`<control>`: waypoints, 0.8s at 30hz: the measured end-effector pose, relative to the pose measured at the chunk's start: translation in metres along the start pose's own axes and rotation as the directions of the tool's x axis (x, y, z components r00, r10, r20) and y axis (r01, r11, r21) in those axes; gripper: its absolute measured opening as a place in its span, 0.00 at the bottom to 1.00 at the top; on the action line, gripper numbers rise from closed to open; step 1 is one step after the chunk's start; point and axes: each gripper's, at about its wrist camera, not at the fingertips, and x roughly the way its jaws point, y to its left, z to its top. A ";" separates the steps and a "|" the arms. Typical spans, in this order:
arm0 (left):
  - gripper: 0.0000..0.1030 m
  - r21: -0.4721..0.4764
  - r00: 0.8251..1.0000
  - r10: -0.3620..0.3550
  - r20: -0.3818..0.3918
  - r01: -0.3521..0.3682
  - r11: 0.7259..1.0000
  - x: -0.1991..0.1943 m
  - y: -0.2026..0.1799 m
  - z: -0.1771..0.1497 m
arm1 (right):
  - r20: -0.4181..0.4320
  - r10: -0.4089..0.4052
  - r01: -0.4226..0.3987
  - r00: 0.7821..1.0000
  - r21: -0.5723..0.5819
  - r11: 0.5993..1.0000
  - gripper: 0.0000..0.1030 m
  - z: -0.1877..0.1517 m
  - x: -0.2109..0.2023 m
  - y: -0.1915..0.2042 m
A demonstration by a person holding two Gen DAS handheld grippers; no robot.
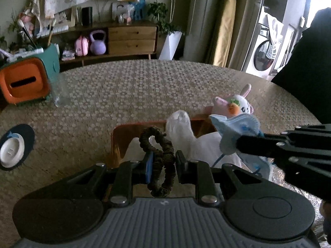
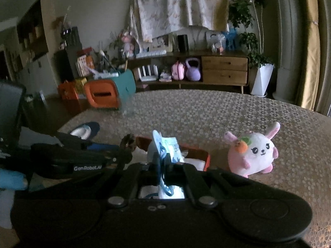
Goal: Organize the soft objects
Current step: 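Carry the hair tie with the left tool while the right tool carries the mask to the red box, then open the left tool over the red box while the right tool releases the mask inside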
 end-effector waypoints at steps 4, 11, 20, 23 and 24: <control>0.22 -0.008 1.000 -0.008 -0.023 0.008 1.000 0.012 0.003 -0.003 | -0.037 0.000 0.000 0.999 0.005 1.000 0.02 -0.007 0.017 0.000; 0.22 -0.027 0.998 -0.017 -0.064 0.015 1.000 0.027 0.014 -0.010 | -0.093 0.022 -0.022 0.995 -0.001 1.000 0.03 -0.022 0.033 0.004; 0.22 -0.028 0.996 -0.024 -0.087 0.021 0.999 0.036 0.019 -0.022 | -0.145 0.031 -0.031 0.989 -0.002 1.000 0.03 -0.031 0.043 0.006; 0.22 -0.022 0.996 -0.029 -0.088 0.027 0.999 0.036 0.017 -0.024 | -0.148 0.035 -0.035 0.988 0.004 0.999 0.04 -0.033 0.042 0.006; 0.22 -0.019 0.996 -0.030 -0.088 0.029 0.999 0.036 0.016 -0.024 | -0.146 0.033 -0.033 0.989 0.002 0.999 0.06 -0.032 0.042 0.006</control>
